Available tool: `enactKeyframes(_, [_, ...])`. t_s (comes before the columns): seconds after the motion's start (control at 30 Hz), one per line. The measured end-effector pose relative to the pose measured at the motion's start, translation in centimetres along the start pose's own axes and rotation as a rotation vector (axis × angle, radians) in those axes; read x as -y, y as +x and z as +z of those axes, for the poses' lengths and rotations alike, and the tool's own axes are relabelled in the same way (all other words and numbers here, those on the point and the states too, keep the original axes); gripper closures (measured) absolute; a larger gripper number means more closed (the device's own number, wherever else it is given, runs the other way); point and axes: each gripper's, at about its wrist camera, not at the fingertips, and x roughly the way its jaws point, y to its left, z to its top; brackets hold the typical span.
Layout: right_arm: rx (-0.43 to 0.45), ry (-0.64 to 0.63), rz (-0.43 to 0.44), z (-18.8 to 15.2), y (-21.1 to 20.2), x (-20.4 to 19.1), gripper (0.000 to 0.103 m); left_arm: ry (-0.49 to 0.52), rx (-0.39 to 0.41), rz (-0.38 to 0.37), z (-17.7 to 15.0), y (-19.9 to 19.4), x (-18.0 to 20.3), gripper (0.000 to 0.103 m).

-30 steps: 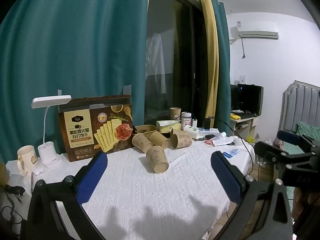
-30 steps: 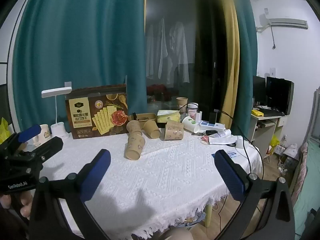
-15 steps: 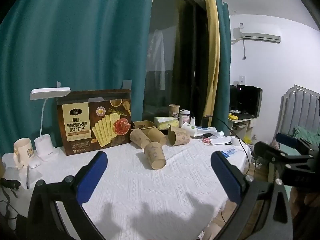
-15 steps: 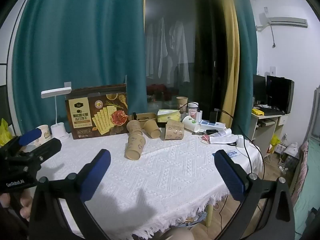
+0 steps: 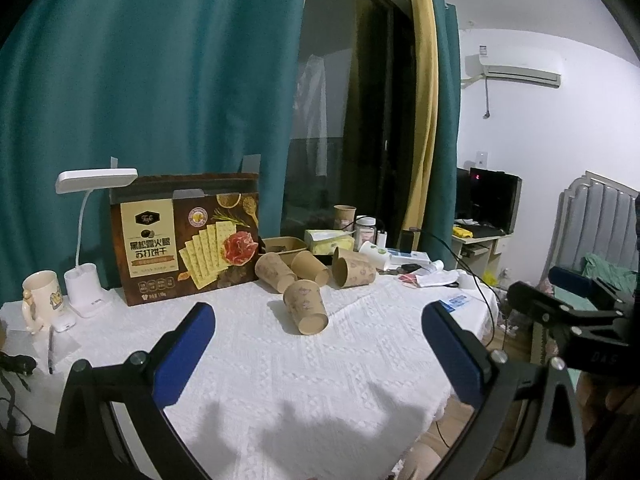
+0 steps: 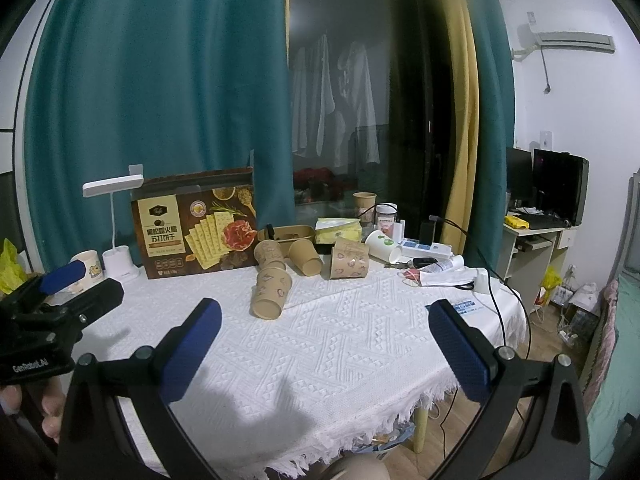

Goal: Flip cup upright

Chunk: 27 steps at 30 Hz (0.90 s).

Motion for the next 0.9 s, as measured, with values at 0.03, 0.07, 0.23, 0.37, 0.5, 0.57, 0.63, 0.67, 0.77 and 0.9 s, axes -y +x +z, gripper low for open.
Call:
enactKeyframes(0.03, [0.0,-0.001,0.001,-0.02,0.02,0.0,0.001,-0.001,0.0,-0.004,0.07,-0.01,-0.07,0.0])
enactKeyframes(0.07, [0.0,-0.001,0.0,-0.04,0.02,0.03,0.001,0.0,0.004,-0.006,0.02,-0.14,0.03,0.0])
enactKeyframes(0.23, [0.0,0.002,0.001,-0.12,0.0,0.13,0.001,0.0,0.016,-0.001,0.17,-0.58,-0.01,0.0])
enactKeyframes(0.37, [0.0,0.002,0.001,-0.05,0.07,0.24,0.001,0.002,0.014,-0.001,0.29,-0.68,0.02,0.0])
enactKeyframes(0.5, [-0.001,0.003,0.001,-0.32,0.06,-0.08,0.001,0.0,0.015,-0.002,0.41,-0.69,-0.18,0.0])
enactKeyframes(0.57, [0.0,0.004,0.002,-0.23,0.08,0.09,0.001,0.001,0.014,-0.002,0.44,-0.7,-0.2,0.0])
enactKeyframes(0.63, [0.0,0.004,0.002,-0.25,0.14,0.12,0.001,0.003,0.013,0.0,0.46,-0.75,-0.23,0.0])
enactKeyframes(0.67, [-0.001,0.004,0.003,-0.29,0.16,0.04,0.001,0.002,0.013,0.0,0.51,-0.75,-0.31,0.0])
enactKeyframes(0.77, [-0.001,0.005,0.003,-0.27,0.11,0.03,0.001,0.001,0.012,0.0,0.48,-0.86,-0.44,0.0])
enactKeyframes(0.9, [0.0,0.005,0.002,-0.32,0.15,0.03,0.001,0.002,0.011,0.001,0.51,-0.92,-0.52,0.0])
